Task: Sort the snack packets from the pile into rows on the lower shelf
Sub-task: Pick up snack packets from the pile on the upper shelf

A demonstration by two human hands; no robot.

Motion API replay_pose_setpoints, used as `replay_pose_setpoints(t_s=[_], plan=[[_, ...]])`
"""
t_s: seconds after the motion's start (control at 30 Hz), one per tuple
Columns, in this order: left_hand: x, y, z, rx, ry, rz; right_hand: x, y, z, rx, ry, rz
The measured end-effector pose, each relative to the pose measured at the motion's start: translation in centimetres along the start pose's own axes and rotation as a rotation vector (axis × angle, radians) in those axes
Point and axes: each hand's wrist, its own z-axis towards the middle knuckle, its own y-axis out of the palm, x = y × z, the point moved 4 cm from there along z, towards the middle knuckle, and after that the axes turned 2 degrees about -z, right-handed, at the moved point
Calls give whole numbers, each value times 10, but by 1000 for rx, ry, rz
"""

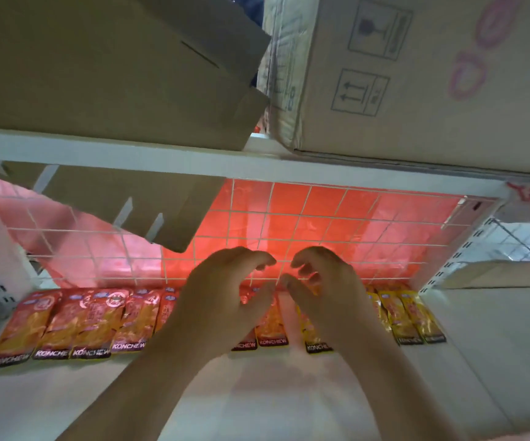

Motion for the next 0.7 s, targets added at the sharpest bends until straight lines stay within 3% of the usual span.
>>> replay_pose_setpoints(t_s=[0.37,0.57,0.7], plan=[[188,-43,61,75,398,-177,-72,-210,-44,466,-136,-53],[301,-20,64,76,567,-413,-80,-332,-107,685,-126,-179],[370,12,50,45,662,-483,-69,-394,-166,744,-88,-233]])
